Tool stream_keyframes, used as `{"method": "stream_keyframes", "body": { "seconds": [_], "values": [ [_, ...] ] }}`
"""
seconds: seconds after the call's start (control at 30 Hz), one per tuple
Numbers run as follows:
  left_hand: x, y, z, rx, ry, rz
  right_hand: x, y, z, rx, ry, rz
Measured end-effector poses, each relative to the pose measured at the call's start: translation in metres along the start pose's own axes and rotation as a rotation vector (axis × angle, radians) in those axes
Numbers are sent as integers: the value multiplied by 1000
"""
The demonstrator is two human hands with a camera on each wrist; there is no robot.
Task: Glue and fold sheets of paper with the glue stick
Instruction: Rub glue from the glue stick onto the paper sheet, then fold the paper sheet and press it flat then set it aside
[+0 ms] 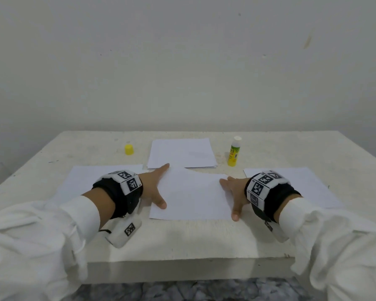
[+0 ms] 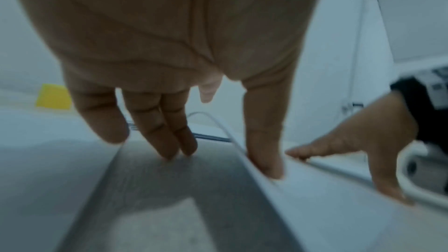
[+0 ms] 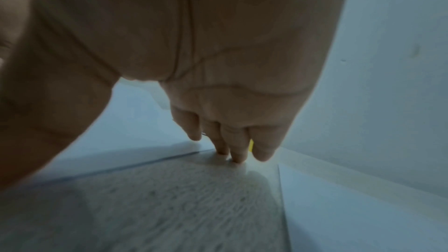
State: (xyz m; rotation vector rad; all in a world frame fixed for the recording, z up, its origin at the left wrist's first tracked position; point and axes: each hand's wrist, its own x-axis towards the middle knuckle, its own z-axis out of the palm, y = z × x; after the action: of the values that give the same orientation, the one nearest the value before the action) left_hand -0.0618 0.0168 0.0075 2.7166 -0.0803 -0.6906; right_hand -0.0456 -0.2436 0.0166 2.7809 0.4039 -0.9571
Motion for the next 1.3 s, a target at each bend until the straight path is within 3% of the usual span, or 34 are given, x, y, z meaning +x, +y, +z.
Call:
{"method": "stream_keyframes", "body": {
  "seconds": [0.13, 0.27, 0.37, 0.57, 0.77, 0.83, 0.93, 0.97, 1.1, 1.17, 1.3],
  "values": [
    [-6, -14, -1, -293, 120, 5, -3, -2, 3, 143, 79, 0],
    [-9, -27, -9, -462, 271, 25, 4, 5, -6, 626, 234, 0],
    [-4, -32, -23, -548, 335, 33, 16, -1, -19, 775, 237, 11],
    [37, -29, -53, -481, 416, -42, 61, -13, -58, 724, 381, 65],
    [90, -22, -81, -162, 283, -96, 113, -25, -98, 518, 307, 220],
    [103, -23, -84, -47, 239, -111, 161, -17, -97, 421, 260, 283],
    [115, -24, -85, 104, 176, -124, 301, 23, -71, 265, 115, 363],
    [117, -25, -84, 146, 154, -125, 313, 23, -68, 230, 89, 369],
    [121, -30, -76, 296, 127, -155, 193, -30, -83, 88, 213, 374],
    [116, -30, -71, 370, 174, -181, 160, -41, -82, 93, 248, 407],
    [99, -6, -66, 365, 243, -110, 103, -36, -78, 278, 328, 214]
  ]
}}
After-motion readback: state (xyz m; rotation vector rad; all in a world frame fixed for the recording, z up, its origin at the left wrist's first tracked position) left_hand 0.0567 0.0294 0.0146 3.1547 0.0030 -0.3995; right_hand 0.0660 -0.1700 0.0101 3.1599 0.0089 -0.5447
